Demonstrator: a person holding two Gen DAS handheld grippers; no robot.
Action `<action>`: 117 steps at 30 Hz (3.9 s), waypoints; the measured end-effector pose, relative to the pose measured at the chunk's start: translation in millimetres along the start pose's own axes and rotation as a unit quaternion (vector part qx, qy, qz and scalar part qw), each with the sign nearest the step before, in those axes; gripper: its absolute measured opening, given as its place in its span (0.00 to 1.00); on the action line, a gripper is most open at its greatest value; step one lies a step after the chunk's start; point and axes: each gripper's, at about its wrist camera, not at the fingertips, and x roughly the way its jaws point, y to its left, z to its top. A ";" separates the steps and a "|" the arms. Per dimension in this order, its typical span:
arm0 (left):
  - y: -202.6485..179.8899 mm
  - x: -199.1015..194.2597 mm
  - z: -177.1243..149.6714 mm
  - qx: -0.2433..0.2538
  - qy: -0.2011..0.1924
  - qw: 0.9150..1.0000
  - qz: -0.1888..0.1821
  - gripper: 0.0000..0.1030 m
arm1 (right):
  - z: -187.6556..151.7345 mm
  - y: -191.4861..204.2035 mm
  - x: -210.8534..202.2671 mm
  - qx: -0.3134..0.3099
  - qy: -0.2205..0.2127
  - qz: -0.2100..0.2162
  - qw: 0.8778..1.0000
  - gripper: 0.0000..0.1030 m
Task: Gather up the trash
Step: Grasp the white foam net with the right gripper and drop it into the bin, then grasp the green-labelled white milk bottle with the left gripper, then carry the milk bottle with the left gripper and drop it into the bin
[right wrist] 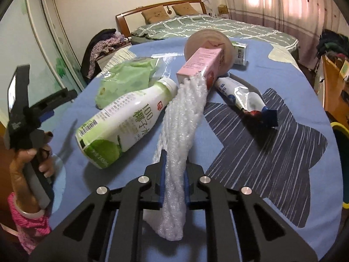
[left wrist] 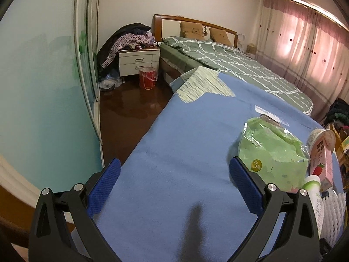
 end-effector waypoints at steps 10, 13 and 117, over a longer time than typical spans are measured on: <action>-2.0 -9.5 -5.1 0.002 -0.013 1.000 -0.003 0.95 | 12.3 -29.1 -46.8 0.028 -0.073 -0.049 0.996 0.12; -3.8 -13.6 -6.3 0.009 -0.019 1.000 -0.004 0.95 | 17.1 -53.0 -61.5 0.046 -0.100 -0.095 0.989 0.12; -199.9 -92.5 12.7 0.288 -0.037 0.928 -0.231 0.50 | 1.0 -254.1 -75.6 0.251 -0.130 -0.340 0.897 0.77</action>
